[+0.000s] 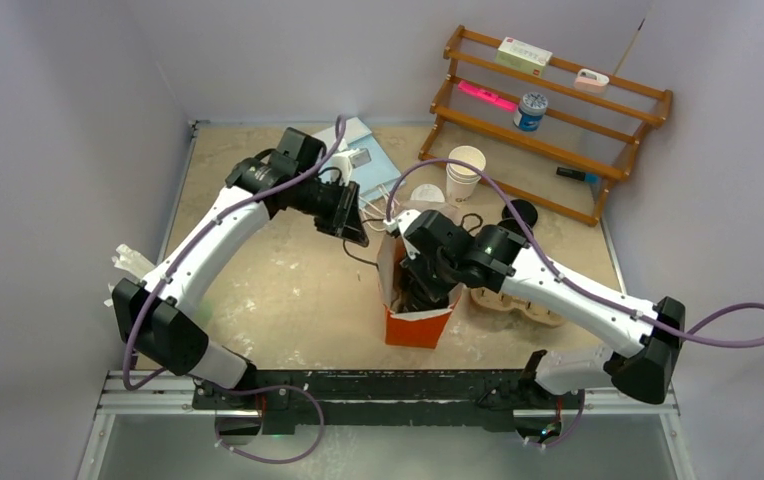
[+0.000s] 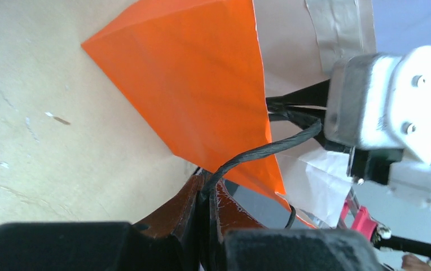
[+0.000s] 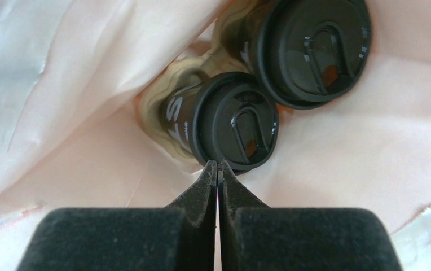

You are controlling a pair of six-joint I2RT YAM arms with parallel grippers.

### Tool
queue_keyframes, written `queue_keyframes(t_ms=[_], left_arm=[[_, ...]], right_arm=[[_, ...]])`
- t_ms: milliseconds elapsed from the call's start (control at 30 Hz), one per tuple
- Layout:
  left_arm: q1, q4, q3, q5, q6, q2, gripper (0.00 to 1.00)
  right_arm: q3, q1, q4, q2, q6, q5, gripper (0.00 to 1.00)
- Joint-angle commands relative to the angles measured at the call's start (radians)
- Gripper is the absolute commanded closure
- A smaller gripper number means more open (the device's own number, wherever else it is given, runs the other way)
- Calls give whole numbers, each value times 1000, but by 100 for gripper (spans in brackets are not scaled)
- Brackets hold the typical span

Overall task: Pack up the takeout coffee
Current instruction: Adjust the coffee cup in the cup tray.

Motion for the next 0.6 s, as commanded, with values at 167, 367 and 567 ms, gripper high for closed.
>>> queue_keyframes(t_ms=[167,367,567], left_arm=[[-57,-153,20,52,89,-43,93],[-97,-173,16,44,120,-45,93],[-135,-113,-15,37,84,-61,93]], right_arm=[[36,84,-159,-71,107,-62,100],[-5,85,-65,-92,89,1,100],[-73,85,5,-61,116,10,100]])
